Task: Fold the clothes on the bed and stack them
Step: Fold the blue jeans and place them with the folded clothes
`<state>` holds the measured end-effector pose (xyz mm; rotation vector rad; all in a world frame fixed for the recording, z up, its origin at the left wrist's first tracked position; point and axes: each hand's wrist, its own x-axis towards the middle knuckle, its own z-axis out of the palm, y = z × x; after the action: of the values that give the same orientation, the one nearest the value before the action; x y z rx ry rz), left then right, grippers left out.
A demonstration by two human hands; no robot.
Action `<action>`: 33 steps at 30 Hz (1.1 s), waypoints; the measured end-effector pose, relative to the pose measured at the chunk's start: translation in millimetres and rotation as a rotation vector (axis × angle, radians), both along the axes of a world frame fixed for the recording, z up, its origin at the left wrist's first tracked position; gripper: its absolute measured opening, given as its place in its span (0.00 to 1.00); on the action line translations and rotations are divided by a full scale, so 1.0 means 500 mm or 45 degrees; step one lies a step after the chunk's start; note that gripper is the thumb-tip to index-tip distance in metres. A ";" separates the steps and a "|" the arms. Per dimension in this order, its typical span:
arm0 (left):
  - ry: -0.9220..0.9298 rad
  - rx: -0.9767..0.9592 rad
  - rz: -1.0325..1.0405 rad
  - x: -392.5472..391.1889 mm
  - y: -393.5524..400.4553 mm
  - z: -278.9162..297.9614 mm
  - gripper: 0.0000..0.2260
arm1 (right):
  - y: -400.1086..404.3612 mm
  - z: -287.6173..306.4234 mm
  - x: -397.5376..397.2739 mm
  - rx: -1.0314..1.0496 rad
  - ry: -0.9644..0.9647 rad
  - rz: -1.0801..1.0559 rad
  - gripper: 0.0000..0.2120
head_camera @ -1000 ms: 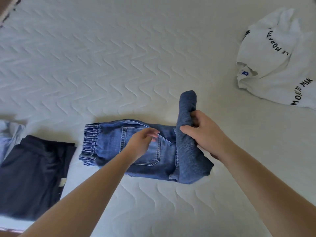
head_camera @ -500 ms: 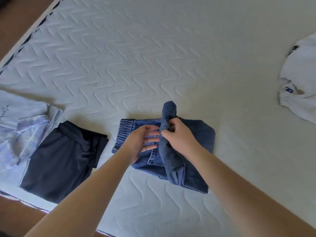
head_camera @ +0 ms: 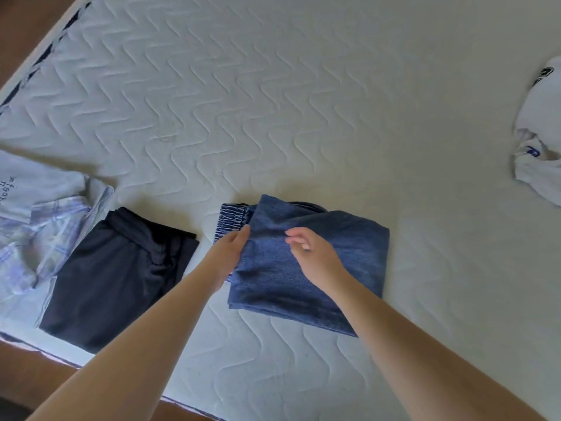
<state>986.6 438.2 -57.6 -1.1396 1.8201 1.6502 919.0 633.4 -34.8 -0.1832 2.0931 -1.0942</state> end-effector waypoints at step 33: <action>-0.016 -0.454 0.071 -0.085 -0.075 -0.057 0.16 | 0.217 -0.132 -0.137 0.003 -0.301 -0.701 0.18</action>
<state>944.3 400.8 -86.0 -1.3519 2.1504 1.3752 850.8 742.0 -101.1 0.5312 1.9736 -1.3493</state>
